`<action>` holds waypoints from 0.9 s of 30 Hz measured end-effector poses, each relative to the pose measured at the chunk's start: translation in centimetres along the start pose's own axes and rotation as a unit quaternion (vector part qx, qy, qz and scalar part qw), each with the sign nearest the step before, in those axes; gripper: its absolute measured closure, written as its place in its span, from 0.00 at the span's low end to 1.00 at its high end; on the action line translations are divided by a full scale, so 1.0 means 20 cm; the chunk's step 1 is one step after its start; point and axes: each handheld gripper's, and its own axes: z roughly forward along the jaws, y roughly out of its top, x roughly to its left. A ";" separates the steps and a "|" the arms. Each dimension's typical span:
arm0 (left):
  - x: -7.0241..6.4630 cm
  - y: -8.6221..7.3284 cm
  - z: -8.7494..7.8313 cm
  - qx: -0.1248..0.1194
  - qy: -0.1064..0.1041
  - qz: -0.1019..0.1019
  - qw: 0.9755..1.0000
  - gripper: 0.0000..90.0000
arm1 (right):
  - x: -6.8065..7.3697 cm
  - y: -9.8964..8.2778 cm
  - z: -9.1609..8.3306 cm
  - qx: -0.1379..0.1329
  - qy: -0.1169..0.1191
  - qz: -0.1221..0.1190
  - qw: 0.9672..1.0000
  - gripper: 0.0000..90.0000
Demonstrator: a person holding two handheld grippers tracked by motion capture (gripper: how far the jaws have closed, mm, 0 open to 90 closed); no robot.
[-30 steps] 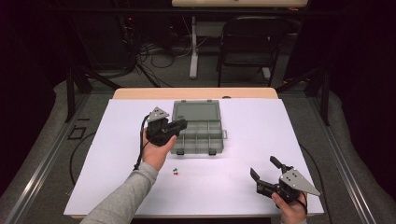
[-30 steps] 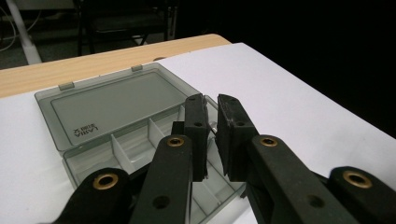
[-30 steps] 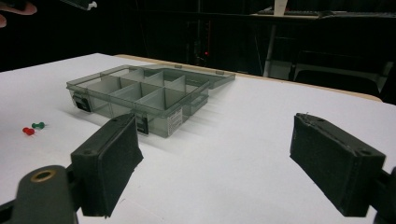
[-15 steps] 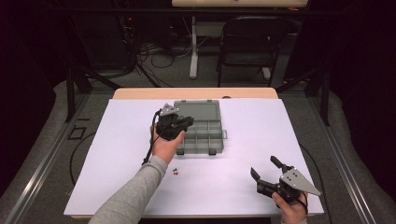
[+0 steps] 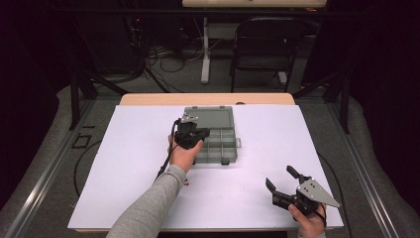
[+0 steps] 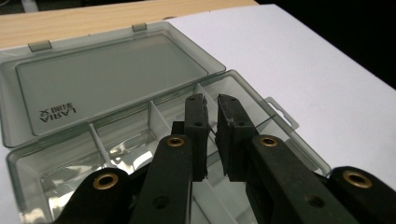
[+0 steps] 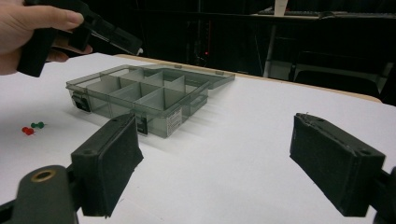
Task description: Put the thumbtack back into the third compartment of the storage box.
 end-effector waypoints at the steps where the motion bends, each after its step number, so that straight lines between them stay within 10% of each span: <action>1: 0.00 0.00 0.02 0.002 0.003 0.000 1.000 0.92 | 0.00 0.00 0.00 0.000 0.000 0.001 1.000 0.17; 27: 0.00 -0.04 0.15 0.027 0.017 0.013 0.999 0.91 | 0.00 0.00 0.00 0.002 0.005 0.003 1.000 0.17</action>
